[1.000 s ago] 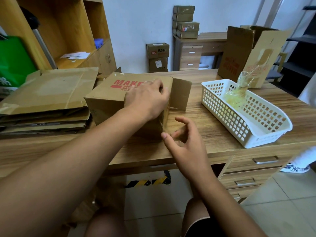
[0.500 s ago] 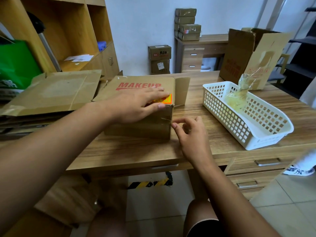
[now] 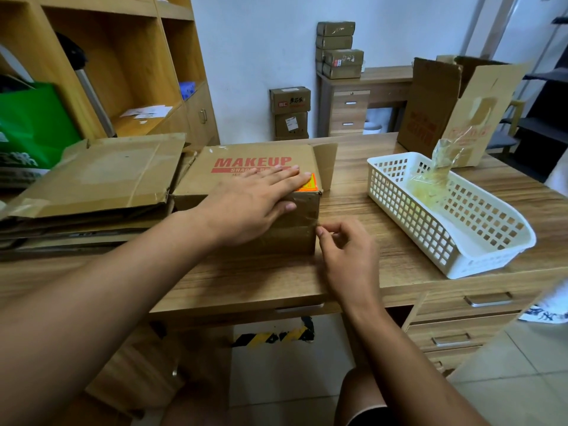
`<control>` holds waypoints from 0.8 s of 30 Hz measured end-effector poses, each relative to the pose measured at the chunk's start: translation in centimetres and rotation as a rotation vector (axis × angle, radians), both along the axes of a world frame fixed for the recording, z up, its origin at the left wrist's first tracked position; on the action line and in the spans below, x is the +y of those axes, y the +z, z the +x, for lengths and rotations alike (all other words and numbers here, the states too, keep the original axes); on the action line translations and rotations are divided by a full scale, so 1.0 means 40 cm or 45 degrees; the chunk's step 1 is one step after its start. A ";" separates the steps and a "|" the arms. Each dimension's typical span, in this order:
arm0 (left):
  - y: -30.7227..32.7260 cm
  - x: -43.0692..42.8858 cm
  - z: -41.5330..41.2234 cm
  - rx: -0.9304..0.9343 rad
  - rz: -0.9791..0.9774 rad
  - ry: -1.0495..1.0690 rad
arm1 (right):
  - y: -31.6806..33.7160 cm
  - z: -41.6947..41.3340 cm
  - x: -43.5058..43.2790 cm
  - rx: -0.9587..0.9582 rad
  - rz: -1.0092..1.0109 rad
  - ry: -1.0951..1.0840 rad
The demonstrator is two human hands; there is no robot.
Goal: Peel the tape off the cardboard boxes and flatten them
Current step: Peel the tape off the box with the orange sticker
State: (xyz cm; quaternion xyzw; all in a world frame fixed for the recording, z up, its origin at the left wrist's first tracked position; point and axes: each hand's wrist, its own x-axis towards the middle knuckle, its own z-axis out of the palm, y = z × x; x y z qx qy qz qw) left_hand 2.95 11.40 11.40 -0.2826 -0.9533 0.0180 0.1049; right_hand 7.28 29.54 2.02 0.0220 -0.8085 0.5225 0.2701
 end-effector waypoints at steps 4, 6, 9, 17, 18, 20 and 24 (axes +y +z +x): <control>-0.003 0.005 0.001 0.011 0.022 0.023 | -0.022 0.021 -0.020 0.027 -0.011 -0.056; -0.003 0.006 0.002 0.009 0.029 0.035 | -0.027 0.031 -0.026 0.030 0.007 -0.051; 0.000 0.006 0.005 0.007 0.026 0.044 | -0.022 0.041 -0.029 0.031 -0.008 -0.055; -0.005 0.032 -0.028 -0.039 0.026 0.165 | -0.044 0.116 -0.123 0.004 0.211 0.178; -0.004 0.032 -0.028 -0.047 0.026 0.162 | -0.040 0.108 -0.113 -0.031 0.169 0.159; -0.003 0.030 -0.028 -0.055 0.031 0.162 | -0.027 0.095 -0.084 -0.080 0.067 0.142; 0.006 0.036 -0.017 -0.060 0.067 0.206 | -0.008 0.079 -0.045 -0.145 -0.072 0.111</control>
